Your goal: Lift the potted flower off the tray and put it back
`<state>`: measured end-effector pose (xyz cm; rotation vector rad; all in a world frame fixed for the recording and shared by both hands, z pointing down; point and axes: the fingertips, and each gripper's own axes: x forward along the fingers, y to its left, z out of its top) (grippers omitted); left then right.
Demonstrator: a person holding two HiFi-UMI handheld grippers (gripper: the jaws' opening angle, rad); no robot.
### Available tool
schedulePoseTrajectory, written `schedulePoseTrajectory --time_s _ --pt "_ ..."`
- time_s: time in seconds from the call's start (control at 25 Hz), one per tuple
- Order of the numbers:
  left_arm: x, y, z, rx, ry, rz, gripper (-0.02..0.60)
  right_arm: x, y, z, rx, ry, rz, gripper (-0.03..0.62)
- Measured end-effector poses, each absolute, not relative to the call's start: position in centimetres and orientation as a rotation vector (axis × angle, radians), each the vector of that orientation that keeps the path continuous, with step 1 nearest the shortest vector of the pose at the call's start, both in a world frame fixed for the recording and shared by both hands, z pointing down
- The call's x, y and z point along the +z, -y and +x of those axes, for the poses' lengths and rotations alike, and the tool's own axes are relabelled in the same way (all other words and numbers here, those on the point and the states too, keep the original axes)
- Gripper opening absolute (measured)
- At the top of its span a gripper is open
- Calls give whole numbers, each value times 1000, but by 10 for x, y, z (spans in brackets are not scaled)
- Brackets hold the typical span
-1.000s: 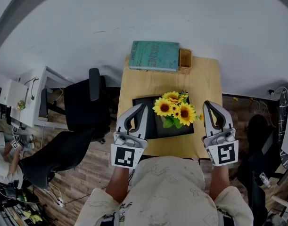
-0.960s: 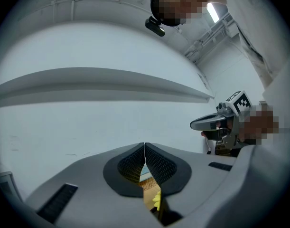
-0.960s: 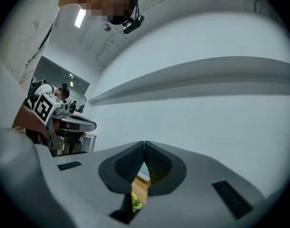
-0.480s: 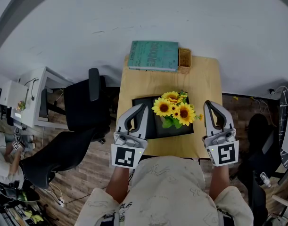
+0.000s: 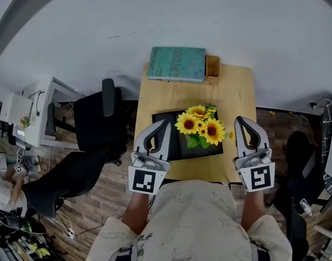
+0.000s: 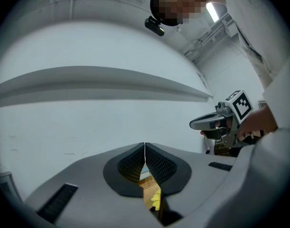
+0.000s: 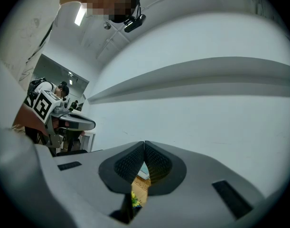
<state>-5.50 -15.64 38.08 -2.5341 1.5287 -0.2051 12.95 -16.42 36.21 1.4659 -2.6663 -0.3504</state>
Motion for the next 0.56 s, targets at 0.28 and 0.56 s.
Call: schedulePoseTrajectory --time_s 0.28,0.56 --pt "380 155 -54 -201 -1528 -2532 8 360 163 131 -362 2674 1472 15" --pt "380 153 -53 -203 -1528 -2535 8 361 161 132 -360 2669 1466 15"
